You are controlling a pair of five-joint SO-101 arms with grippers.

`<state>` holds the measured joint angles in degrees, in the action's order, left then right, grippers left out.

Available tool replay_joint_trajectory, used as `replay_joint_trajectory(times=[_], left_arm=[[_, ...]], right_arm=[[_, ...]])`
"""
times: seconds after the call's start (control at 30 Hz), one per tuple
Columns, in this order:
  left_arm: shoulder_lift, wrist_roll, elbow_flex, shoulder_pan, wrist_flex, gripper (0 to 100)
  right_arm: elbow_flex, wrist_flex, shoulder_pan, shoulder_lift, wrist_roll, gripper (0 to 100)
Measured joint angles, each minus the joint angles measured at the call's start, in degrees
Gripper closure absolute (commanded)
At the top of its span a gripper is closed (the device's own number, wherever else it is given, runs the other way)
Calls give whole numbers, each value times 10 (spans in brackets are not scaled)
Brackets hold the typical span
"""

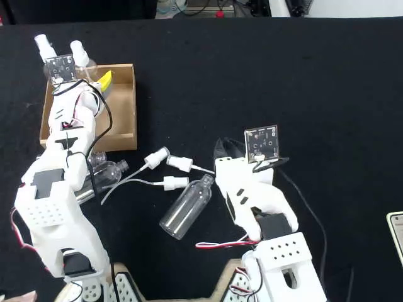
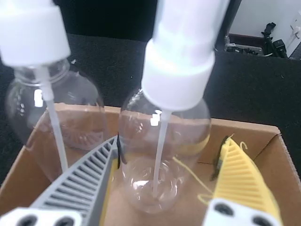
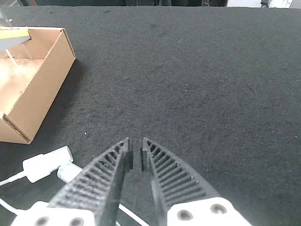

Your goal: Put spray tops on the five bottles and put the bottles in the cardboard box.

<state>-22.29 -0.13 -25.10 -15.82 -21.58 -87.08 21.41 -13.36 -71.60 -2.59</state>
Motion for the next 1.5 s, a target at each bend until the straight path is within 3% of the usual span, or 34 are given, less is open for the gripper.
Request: replay_joint_trajectory(times=[0.1, 0.63, 1.3, 1.4, 1.5], left_arm=[[0, 0, 0, 0, 0, 571], [8, 0, -23, -17, 0, 607], [258, 0, -251, -25, 0, 611], [304, 0, -275, -24, 36, 611], [366, 0, -277, -24, 137, 609]], right_arm=[[0, 0, 0, 0, 0, 956], [0, 0, 0, 0, 0, 956], [0, 0, 0, 0, 0, 956], [0, 0, 0, 0, 0, 956], [0, 0, 0, 0, 0, 956]])
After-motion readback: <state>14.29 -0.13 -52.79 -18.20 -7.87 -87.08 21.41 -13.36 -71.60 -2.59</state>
